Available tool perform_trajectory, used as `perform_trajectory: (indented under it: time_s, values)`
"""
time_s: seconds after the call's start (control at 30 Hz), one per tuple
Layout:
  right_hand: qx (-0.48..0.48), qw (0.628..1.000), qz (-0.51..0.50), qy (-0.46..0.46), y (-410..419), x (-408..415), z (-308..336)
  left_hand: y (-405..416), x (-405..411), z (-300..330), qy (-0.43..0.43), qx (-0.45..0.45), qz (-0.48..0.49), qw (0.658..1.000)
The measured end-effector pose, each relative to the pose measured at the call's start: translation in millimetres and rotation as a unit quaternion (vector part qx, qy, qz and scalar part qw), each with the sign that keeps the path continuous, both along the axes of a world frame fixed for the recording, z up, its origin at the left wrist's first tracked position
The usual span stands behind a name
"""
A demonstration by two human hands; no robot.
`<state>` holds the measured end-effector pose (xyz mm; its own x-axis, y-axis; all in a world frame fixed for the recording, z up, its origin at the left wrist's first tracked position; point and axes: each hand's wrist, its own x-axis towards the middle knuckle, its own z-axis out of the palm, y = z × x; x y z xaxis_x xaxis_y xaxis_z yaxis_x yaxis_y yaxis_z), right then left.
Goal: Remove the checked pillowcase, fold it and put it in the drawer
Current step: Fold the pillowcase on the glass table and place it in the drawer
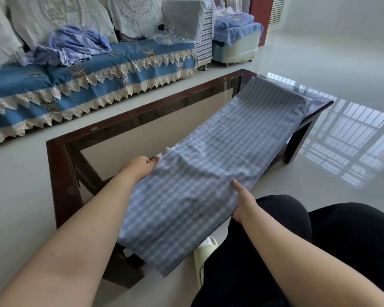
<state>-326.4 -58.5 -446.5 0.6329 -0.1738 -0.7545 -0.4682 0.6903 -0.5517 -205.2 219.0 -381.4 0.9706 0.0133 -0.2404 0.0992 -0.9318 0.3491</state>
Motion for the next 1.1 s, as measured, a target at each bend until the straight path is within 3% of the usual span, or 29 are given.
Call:
perform_trajectory:
  time_s: [0.13,0.27,0.4,0.47,0.57,0.7,0.8,0.87,1.03,1.1]
  values:
    - [-0.028,0.997,0.002,-0.073,-8.8,-10.6,2.6,-2.8,4.9,2.0,0.017,-0.046,0.013,0.999]
    - [-0.022,0.983,0.179,0.007,-3.0,-32.0,7.7,-0.3,0.0,-2.8,0.057,0.124,-0.008,0.991]
    - [-0.015,0.956,0.288,0.057,14.3,-51.9,5.2,6.2,-9.4,-0.9,0.096,0.199,-0.008,0.975]
    - [-0.081,0.966,0.244,0.033,23.9,-54.8,-0.4,10.6,-14.0,4.7,0.138,0.246,-0.033,0.959]
    - [-0.216,0.971,0.100,-0.027,26.6,-58.5,-3.4,19.5,-27.4,25.8,0.228,0.273,-0.082,0.931]
    - [-0.302,0.934,0.036,-0.188,8.9,-81.6,22.8,26.3,-42.3,56.7,0.264,0.120,-0.128,0.948]
    - [-0.286,0.937,0.067,-0.191,-15.5,-90.3,50.2,27.8,-57.7,80.4,0.292,-0.063,-0.153,0.942]
    - [-0.200,0.963,0.099,-0.151,-38.6,-91.4,62.5,26.9,-65.4,91.6,0.310,-0.200,-0.182,0.912]
    - [-0.016,0.974,0.101,-0.202,-90.8,-96.2,78.6,-3.6,-82.4,111.2,0.264,-0.358,-0.154,0.882]
    - [0.000,0.969,0.046,-0.244,-97.5,-104.5,87.3,-24.9,-90.2,118.6,0.273,-0.510,-0.108,0.808]
